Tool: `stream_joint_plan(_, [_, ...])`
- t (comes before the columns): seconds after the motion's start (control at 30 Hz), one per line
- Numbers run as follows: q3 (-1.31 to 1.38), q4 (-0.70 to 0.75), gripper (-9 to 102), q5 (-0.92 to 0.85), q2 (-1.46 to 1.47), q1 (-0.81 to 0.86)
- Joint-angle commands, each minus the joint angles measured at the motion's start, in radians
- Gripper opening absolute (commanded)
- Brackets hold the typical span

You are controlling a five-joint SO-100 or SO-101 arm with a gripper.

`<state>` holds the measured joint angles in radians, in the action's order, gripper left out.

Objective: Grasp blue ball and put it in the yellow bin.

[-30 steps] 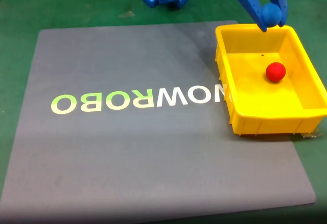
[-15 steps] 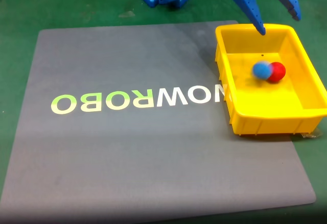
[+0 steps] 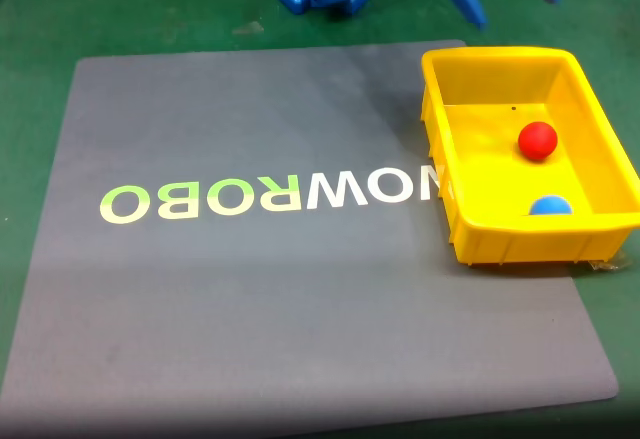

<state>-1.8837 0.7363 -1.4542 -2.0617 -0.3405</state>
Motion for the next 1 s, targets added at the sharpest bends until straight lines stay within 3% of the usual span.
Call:
stream_joint_plan(0.0, [-0.232, -0.021, 28, -0.057, -0.305, 0.078])
stream_joint_plan(0.13, [-0.538, 0.009, 12, -0.124, -0.637, 0.169])
stream_joint_plan(0.23, [-0.695, 0.127, 0, -0.173, -0.844, 0.232])
stream_joint_plan(0.57, [-1.006, 0.454, 0, -0.221, -1.261, 0.333])
stream_joint_plan(0.97, [-1.21, 0.486, 0, -0.219, -1.261, 0.4])
